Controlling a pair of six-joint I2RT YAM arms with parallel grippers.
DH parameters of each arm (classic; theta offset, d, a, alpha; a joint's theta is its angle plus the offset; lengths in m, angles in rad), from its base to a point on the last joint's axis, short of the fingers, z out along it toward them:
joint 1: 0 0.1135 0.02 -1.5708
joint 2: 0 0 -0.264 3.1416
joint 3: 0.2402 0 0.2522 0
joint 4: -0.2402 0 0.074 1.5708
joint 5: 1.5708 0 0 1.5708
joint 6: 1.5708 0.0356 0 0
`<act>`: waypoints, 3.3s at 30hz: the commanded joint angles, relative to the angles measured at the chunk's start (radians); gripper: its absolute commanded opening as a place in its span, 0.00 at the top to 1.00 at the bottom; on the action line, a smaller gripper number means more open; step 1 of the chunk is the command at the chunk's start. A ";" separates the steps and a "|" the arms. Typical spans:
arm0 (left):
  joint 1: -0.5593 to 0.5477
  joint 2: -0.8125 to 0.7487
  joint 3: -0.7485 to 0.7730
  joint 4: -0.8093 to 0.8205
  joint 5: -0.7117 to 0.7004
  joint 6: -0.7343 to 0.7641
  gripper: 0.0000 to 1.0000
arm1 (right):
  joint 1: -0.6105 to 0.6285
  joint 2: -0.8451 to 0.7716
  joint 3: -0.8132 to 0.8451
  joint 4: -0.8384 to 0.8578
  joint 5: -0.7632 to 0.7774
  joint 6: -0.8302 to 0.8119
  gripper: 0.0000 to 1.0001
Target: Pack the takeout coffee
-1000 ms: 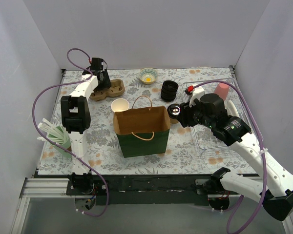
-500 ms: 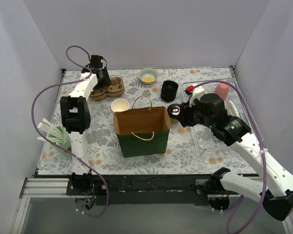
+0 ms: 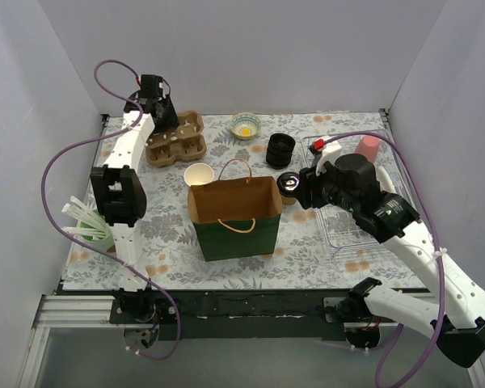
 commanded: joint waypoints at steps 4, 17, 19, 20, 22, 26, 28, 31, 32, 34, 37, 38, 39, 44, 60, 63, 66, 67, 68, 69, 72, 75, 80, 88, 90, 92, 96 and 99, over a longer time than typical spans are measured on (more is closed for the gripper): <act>-0.008 -0.332 -0.021 -0.083 0.107 -0.086 0.61 | 0.004 0.015 0.100 0.067 -0.043 0.049 0.44; -0.083 -0.666 -0.164 -0.270 0.287 -0.237 0.63 | 0.005 0.119 0.280 0.071 -0.055 0.130 0.44; -0.085 -0.695 -0.164 -0.300 0.308 -0.261 0.63 | 0.005 0.147 0.356 0.038 -0.009 0.130 0.44; -0.085 -0.717 -0.151 -0.329 0.325 -0.290 0.63 | 0.005 0.156 0.382 -0.013 0.000 0.129 0.44; -0.085 -0.724 -0.112 -0.358 0.363 -0.306 0.64 | 0.005 0.196 0.488 -0.084 0.014 0.120 0.44; -0.086 -0.711 0.033 -0.486 0.463 -0.329 0.66 | 0.005 0.208 0.556 -0.209 0.004 0.127 0.44; -0.085 -0.734 0.077 -0.516 0.512 -0.340 0.66 | 0.005 0.194 0.547 -0.223 -0.001 0.138 0.44; -0.086 -0.812 -0.003 -0.525 0.590 -0.353 0.66 | 0.005 0.170 0.525 -0.249 0.004 0.161 0.44; -0.088 -0.838 -0.038 -0.527 0.607 -0.355 0.66 | 0.005 0.162 0.505 -0.249 0.005 0.175 0.44; -0.089 -0.916 -0.149 -0.521 0.649 -0.369 0.66 | 0.004 0.142 0.482 -0.240 -0.001 0.184 0.44; -0.089 -0.993 -0.231 -0.499 0.702 -0.402 0.66 | 0.005 0.139 0.472 -0.236 -0.013 0.195 0.44; -0.089 -1.007 -0.244 -0.495 0.710 -0.412 0.67 | 0.005 0.141 0.482 -0.238 -0.016 0.195 0.44; -0.091 -1.022 -0.255 -0.493 0.719 -0.421 0.66 | 0.005 0.144 0.490 -0.241 -0.016 0.198 0.44; -0.091 -1.102 -0.388 -0.394 0.799 -0.508 0.67 | 0.005 0.162 0.527 -0.253 -0.024 0.198 0.44; -0.201 -1.105 -0.552 -0.146 0.718 -0.651 0.70 | 0.005 0.205 0.556 -0.255 -0.030 0.170 0.45; -0.246 -1.114 -0.565 -0.146 0.666 -0.663 0.70 | 0.005 0.223 0.565 -0.256 -0.038 0.166 0.45; -0.285 -1.134 -0.620 -0.099 0.638 -0.685 0.70 | 0.004 0.233 0.564 -0.250 -0.039 0.164 0.45; -0.305 -1.142 -0.635 -0.061 0.626 -0.691 0.70 | 0.004 0.234 0.565 -0.247 -0.039 0.159 0.45; -0.316 -1.146 -0.664 -0.039 0.621 -0.703 0.70 | 0.005 0.236 0.565 -0.246 -0.038 0.159 0.45; -0.339 -1.145 -0.675 -0.024 0.615 -0.709 0.71 | 0.005 0.239 0.568 -0.244 -0.036 0.159 0.44; -0.396 -1.139 -0.692 0.010 0.565 -0.728 0.71 | 0.005 0.245 0.576 -0.247 -0.035 0.153 0.45; -0.428 -1.134 -0.690 0.007 0.505 -0.722 0.71 | 0.005 0.250 0.577 -0.249 -0.033 0.152 0.44; -0.430 -1.133 -0.692 -0.024 0.442 -0.691 0.71 | 0.004 0.250 0.579 -0.247 -0.039 0.153 0.44; -0.441 -1.117 -0.700 -0.045 0.397 -0.657 0.73 | 0.005 0.246 0.580 -0.253 -0.033 0.152 0.44; -0.444 -1.117 -0.706 -0.047 0.399 -0.657 0.72 | 0.005 0.250 0.582 -0.253 -0.036 0.152 0.44; -0.450 -1.126 -0.721 -0.053 0.391 -0.665 0.73 | 0.005 0.253 0.582 -0.255 -0.036 0.156 0.44; -0.482 -1.145 -0.762 -0.048 0.370 -0.691 0.73 | 0.005 0.253 0.568 -0.244 -0.043 0.167 0.45; -0.508 -1.139 -0.756 -0.050 0.347 -0.697 0.73 | 0.005 0.251 0.562 -0.238 -0.043 0.178 0.45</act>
